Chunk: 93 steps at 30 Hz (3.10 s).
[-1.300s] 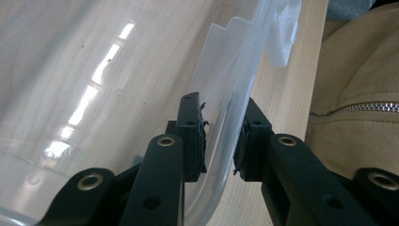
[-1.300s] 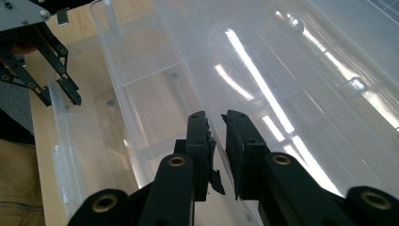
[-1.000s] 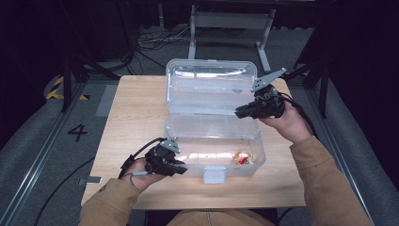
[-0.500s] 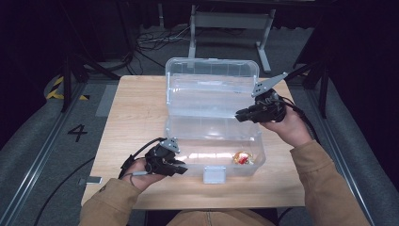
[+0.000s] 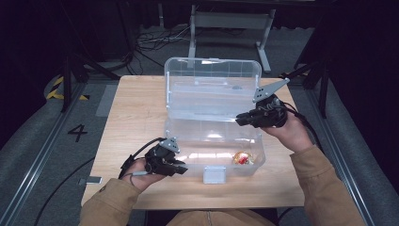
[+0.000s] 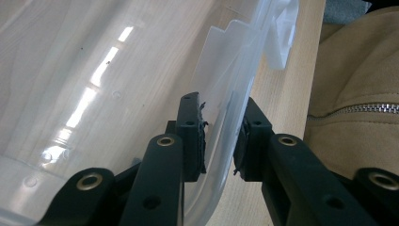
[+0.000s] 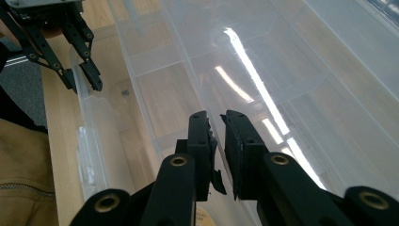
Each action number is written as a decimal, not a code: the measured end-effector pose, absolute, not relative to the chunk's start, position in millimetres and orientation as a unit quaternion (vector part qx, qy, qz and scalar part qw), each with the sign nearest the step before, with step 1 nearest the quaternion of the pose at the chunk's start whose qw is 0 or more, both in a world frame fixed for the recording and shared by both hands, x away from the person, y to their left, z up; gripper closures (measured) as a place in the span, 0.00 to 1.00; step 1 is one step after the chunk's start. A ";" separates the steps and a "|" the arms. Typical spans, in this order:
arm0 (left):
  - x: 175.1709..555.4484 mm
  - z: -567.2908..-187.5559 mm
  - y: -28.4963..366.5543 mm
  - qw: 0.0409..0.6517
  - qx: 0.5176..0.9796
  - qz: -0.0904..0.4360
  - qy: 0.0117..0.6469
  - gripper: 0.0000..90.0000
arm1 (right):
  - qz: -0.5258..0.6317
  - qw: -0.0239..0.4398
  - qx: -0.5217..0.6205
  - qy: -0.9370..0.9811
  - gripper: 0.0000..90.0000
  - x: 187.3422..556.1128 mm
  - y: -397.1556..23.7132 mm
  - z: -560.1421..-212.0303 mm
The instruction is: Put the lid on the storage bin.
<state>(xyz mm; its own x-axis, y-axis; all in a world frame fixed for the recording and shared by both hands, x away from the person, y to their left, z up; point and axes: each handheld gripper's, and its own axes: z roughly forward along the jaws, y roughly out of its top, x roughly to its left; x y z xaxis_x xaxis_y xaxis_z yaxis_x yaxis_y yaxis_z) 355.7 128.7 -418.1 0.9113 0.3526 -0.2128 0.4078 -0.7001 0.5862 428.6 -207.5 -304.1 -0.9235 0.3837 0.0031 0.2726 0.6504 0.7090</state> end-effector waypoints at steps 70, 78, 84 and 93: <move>356.0 -418.2 129.0 0.330 0.921 -0.044 0.204 0.83 | 0.353 0.065 0.132 0.924 0.91 386.7 -206.7 -323.6; 355.9 -417.8 128.4 0.328 0.921 -0.043 0.207 0.83 | 0.354 0.066 0.132 0.923 0.91 386.3 -207.3 -324.3; 355.4 -413.2 127.8 0.320 0.923 -0.048 0.211 0.79 | 0.356 0.064 0.130 0.923 0.91 386.7 -208.0 -324.7; 351.1 -388.0 142.3 0.370 0.903 -0.042 0.214 0.82 | 0.357 0.062 0.130 0.923 0.91 387.0 -208.2 -324.9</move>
